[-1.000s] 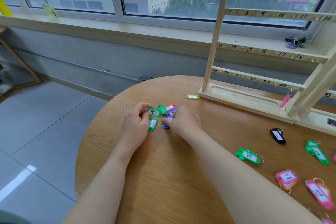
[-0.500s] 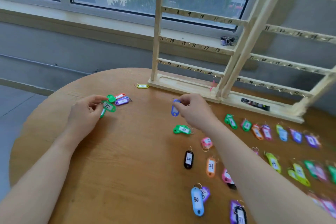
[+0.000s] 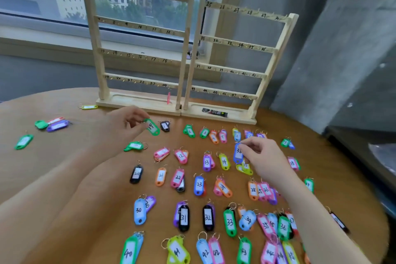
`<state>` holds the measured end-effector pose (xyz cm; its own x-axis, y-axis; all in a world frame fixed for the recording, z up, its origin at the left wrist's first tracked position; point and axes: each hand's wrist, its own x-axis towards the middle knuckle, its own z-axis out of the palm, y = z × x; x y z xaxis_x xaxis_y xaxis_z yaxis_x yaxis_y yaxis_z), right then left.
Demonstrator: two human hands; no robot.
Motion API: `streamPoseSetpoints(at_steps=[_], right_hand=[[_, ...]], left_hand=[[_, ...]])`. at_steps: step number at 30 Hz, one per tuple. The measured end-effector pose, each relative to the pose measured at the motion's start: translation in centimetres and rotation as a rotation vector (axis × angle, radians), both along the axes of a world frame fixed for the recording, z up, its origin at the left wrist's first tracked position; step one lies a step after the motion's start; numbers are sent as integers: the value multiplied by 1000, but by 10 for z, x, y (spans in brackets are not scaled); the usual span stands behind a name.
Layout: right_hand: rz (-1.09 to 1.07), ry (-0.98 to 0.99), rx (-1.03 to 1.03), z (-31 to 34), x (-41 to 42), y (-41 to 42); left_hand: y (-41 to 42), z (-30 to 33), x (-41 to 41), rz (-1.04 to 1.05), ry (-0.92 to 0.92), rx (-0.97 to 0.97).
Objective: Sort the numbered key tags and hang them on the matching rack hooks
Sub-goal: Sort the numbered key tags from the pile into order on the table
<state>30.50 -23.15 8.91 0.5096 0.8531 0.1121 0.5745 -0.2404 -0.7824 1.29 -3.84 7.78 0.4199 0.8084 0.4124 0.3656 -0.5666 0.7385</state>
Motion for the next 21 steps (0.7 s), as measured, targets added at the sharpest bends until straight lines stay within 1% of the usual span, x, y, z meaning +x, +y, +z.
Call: streamPoseSetpoints(at_steps=[3, 9, 12, 17, 21], right_hand=[[-85, -23, 18, 2, 32, -43], [-255, -4, 81, -3, 83, -113], [-325, 13, 88, -7, 100, -135], [-423, 105, 136, -14, 120, -153], [-467, 134, 143, -16, 133, -158]], left_hand=[[-28, 12, 66, -193, 49, 17], [-71, 9, 186, -512, 141, 20], [-86, 9, 238, -583, 171, -7], [-108, 9, 318, -643, 220, -82], [-119, 1, 372, -689, 293, -64]])
